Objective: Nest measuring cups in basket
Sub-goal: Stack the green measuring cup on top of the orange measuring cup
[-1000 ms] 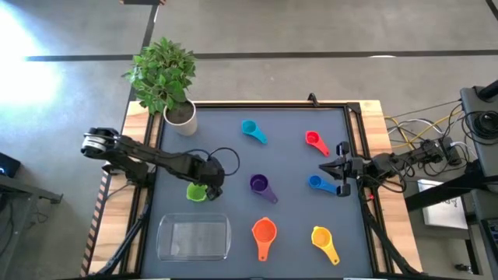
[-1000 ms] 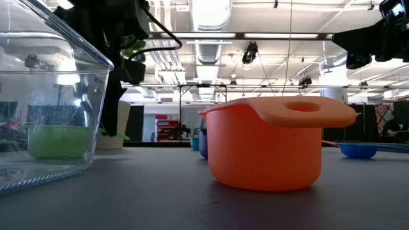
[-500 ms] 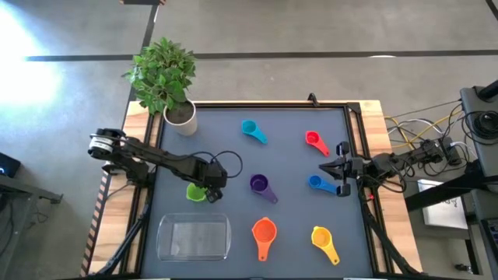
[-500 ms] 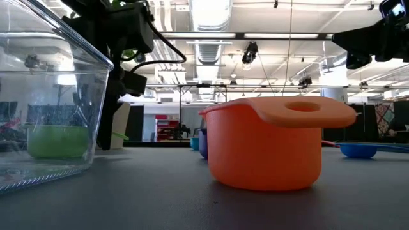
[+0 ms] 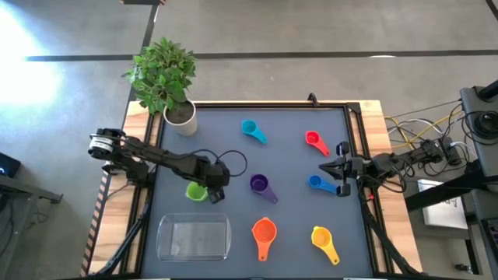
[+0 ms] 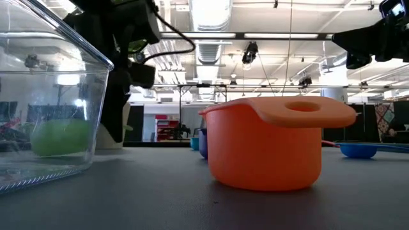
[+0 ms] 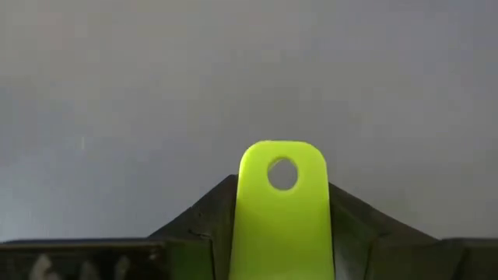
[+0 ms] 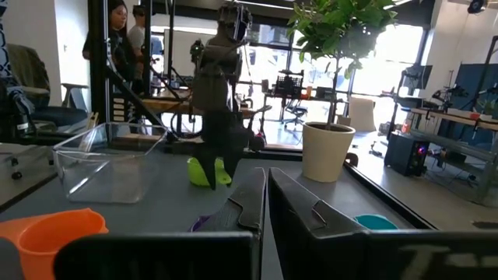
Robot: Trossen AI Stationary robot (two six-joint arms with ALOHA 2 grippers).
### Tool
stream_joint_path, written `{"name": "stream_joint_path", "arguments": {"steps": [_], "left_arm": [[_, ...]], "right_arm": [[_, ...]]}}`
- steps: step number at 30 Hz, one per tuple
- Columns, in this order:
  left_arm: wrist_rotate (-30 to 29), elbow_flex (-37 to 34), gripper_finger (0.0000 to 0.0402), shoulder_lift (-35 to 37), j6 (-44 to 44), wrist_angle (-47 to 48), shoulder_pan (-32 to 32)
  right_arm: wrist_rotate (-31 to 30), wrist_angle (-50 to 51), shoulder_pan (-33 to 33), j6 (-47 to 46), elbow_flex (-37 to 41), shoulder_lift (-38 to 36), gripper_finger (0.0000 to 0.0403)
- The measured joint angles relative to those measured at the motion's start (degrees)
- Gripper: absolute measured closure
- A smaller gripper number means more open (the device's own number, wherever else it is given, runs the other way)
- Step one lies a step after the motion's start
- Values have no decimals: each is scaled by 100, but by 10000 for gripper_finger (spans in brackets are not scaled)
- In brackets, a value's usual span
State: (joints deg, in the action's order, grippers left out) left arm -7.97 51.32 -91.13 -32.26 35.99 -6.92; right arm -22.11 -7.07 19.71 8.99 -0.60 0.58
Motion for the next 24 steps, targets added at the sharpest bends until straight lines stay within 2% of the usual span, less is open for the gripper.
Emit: {"name": "stream_joint_path", "arguments": {"steps": [6,16,24], "left_arm": [[2,494,279,0,558,19,0],[2,1705,279,-53,2041,154,-125],[21,2967,278,-816,3299,324,-471]], "right_arm": [[0,0,-1,0,1,-1,394],[0,-1,-1,1,1,-1,394],[0,4,0,0,0,0,394]]}}
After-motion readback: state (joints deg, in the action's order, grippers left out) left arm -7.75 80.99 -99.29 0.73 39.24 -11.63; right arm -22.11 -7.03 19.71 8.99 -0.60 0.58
